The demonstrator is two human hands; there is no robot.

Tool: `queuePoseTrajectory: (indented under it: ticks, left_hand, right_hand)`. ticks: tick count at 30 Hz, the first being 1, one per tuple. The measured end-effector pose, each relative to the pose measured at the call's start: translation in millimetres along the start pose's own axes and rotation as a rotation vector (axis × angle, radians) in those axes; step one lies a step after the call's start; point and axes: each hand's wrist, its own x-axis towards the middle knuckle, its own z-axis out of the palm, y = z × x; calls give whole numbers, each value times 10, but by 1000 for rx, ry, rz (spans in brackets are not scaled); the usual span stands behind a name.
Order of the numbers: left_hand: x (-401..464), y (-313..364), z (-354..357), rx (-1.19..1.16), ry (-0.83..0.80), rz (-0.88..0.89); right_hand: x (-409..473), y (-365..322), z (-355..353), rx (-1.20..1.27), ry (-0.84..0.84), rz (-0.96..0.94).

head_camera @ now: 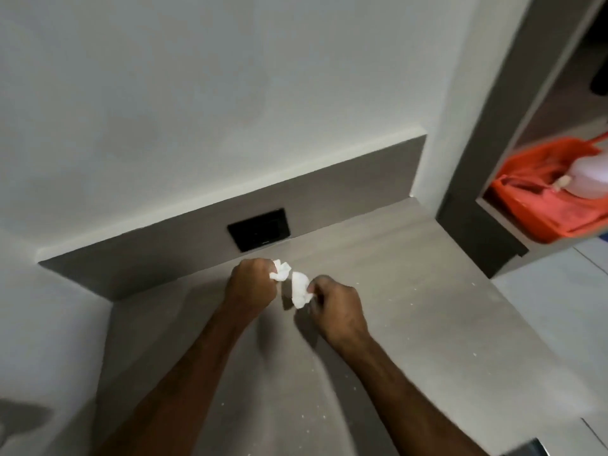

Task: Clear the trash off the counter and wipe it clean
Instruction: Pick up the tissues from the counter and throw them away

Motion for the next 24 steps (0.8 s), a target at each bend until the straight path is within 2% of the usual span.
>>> queuePoseTrajectory:
  ticks: [3, 6, 9, 12, 14, 17, 20, 24]
  left_hand:
    - [-494, 747, -118, -154, 229, 201]
    - [-1113, 1666, 64, -436, 355, 473]
    - [-1816, 2677, 645, -654, 239, 676]
    - [-2462, 3359, 1480, -754, -100, 626]
    - [-2749, 3605, 2233, -596, -276, 559]
    - [-2750, 3655, 3359, -267, -579, 393]
    - [-2497, 3672, 4453, 35, -653, 379]
    - [-2193, 3663, 5366, 82, -657, 359]
  right_hand:
    - [-457, 333, -568, 255, 340, 2]
    - [-1085, 953, -1221, 502, 659, 140]
    - [-1786, 1877, -1822, 606, 967, 285]
    - [-2332, 2956, -2013, 799, 1119, 453]
    - [-2550, 3778, -1903, 919, 1087, 632]
    - [-2681, 4828, -1468, 945, 880, 908]
    - [-2612, 5664, -1003, 892, 658, 1040]
    - [-2278, 6331, -552, 885, 452, 1115]
